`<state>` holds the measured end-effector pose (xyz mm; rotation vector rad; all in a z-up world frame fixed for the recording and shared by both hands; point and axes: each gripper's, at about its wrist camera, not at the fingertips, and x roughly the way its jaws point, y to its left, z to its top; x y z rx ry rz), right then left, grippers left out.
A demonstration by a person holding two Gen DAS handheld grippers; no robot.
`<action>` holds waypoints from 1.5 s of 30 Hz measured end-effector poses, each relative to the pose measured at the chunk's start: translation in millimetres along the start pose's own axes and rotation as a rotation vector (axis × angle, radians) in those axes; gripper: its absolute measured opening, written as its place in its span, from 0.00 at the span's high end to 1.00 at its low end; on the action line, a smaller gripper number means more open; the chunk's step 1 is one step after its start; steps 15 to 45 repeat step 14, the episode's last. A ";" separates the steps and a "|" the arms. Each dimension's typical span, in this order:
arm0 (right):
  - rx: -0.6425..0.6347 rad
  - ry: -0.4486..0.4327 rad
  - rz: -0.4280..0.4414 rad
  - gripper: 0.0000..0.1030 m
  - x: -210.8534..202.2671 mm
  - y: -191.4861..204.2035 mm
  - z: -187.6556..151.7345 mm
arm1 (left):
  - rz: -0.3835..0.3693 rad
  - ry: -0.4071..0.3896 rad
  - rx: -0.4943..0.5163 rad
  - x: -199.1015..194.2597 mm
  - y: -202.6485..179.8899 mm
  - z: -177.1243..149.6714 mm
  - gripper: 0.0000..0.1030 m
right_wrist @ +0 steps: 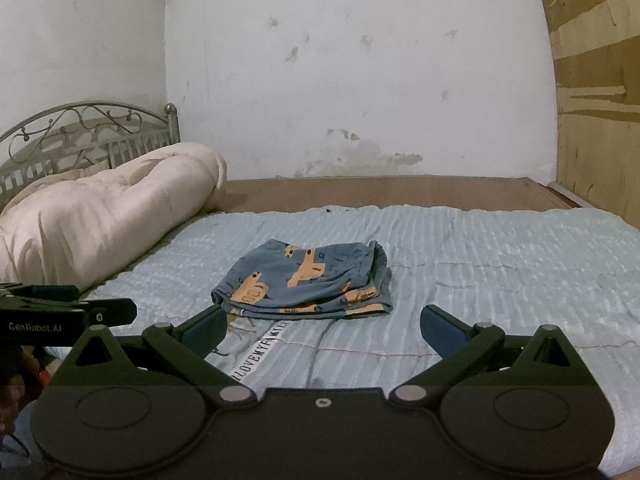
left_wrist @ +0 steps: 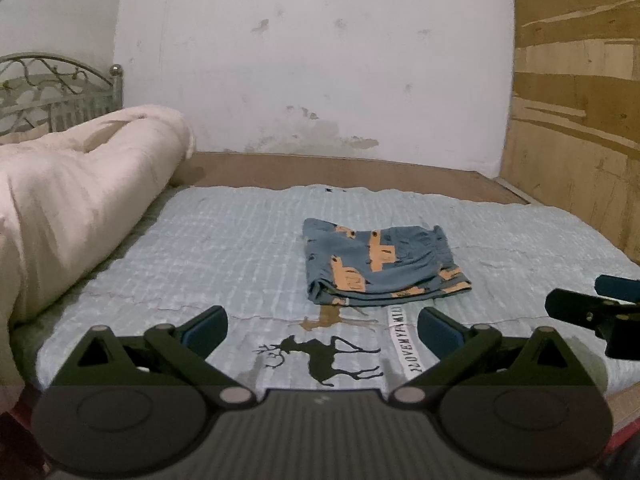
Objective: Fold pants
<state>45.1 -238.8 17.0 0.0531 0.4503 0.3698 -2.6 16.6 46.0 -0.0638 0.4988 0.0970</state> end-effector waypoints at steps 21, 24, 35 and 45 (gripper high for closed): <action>0.013 0.042 -0.005 0.01 15.0 -3.2 -7.3 | 0.011 -0.050 0.031 2.4 -0.8 -1.8 0.00; 0.013 0.042 -0.005 0.01 15.0 -3.2 -7.3 | 0.011 -0.050 0.031 2.4 -0.8 -1.8 0.00; 0.013 0.042 -0.005 0.01 15.0 -3.2 -7.3 | 0.011 -0.050 0.031 2.4 -0.8 -1.8 0.00; 0.013 0.042 -0.005 0.01 15.0 -3.2 -7.3 | 0.011 -0.050 0.031 2.4 -0.8 -1.8 0.00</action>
